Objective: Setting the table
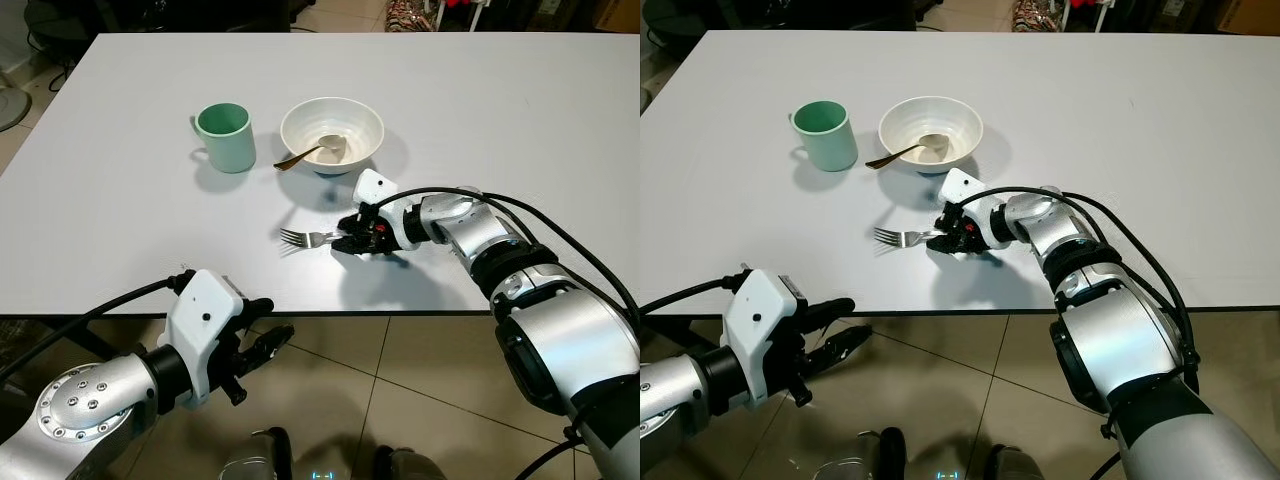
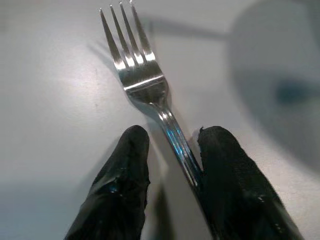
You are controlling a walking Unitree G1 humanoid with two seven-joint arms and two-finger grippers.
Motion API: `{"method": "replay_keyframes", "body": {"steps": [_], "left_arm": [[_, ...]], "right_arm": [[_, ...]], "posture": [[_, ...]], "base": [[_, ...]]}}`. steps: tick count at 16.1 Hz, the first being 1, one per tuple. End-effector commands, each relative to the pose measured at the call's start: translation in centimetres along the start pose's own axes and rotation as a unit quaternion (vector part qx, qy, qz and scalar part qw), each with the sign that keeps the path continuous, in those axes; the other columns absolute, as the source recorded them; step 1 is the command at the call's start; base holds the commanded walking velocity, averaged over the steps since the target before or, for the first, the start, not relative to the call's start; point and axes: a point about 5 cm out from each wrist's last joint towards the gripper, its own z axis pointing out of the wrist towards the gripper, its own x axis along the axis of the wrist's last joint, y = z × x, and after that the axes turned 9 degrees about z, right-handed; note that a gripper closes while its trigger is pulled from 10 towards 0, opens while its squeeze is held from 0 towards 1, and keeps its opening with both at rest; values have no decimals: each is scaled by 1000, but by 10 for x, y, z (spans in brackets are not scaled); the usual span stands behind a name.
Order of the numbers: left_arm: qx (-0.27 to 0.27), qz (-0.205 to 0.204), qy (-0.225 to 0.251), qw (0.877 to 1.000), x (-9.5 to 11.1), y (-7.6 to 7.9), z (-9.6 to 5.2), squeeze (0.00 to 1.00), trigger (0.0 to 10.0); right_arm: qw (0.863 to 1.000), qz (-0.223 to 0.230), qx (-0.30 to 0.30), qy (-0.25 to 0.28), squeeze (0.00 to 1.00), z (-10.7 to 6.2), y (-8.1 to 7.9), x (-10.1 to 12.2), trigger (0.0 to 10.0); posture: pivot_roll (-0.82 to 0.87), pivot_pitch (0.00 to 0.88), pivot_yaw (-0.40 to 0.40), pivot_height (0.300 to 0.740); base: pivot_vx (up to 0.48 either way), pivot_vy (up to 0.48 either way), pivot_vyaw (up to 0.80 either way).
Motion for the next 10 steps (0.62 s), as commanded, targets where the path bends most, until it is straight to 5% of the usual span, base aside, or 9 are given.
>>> {"method": "replay_keyframes", "body": {"steps": [1,10], "left_arm": [[-7,8,-1,1000,2,3,-1,0,10000],[-10,8,2,1000,4,2,2,0,10000]], "right_arm": [[1000,6,17,-20,0,1,-2,-1,0],[999,16,37,-26,0,-2,-2,0,0]], "posture": [[80,207,27,740],[65,207,27,740]], "base": [[0,0,0],[0,0,0]]}}
